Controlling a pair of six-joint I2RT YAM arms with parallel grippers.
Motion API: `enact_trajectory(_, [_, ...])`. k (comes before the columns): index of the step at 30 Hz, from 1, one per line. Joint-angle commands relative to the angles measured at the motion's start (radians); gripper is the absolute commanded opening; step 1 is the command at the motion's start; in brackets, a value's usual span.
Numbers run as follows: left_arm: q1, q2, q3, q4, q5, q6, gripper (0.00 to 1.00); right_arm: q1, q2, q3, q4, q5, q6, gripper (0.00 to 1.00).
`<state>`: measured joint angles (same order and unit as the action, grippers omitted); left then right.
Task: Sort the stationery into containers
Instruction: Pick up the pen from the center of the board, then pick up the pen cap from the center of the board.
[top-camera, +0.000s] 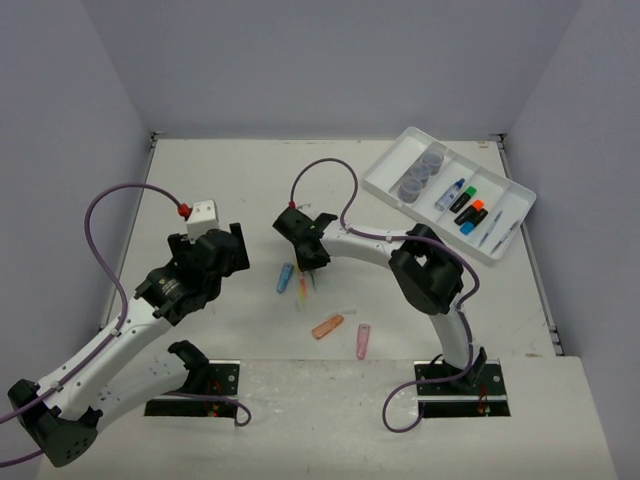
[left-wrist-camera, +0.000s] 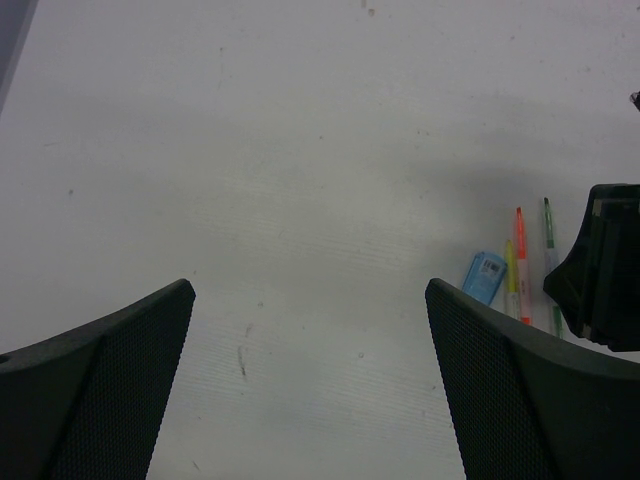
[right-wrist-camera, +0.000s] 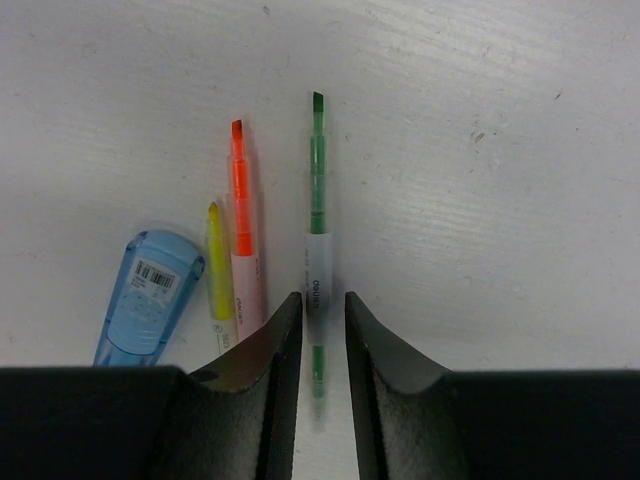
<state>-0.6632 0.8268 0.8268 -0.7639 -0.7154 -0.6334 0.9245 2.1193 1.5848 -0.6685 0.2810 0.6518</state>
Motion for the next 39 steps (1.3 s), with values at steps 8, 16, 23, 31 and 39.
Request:
enact_trajectory(8, [0.007,-0.021,0.008,0.036,-0.005,0.025,1.00,-0.016,0.013,-0.036,0.003,0.014,0.020,0.01])
enact_trajectory(16, [0.006,-0.027,0.035,0.063,0.188,-0.019,1.00,-0.088,-0.304,-0.124,-0.020,0.120,-0.040,0.00])
enact_trajectory(23, [-0.187,0.086,-0.066,0.128,0.170,-0.337,1.00,-0.295,-0.626,-0.381,0.129,-0.030,-0.149,0.00])
enact_trajectory(31, [-0.399,0.424,0.006,0.067,0.050,-0.664,0.90,-0.311,-0.809,-0.579,0.216,0.133,-0.227,0.00])
enact_trajectory(39, [-0.408,0.644,0.082,0.023,0.100,-0.740,0.42,-0.334,-0.910,-0.673,0.290,0.136,-0.222,0.00])
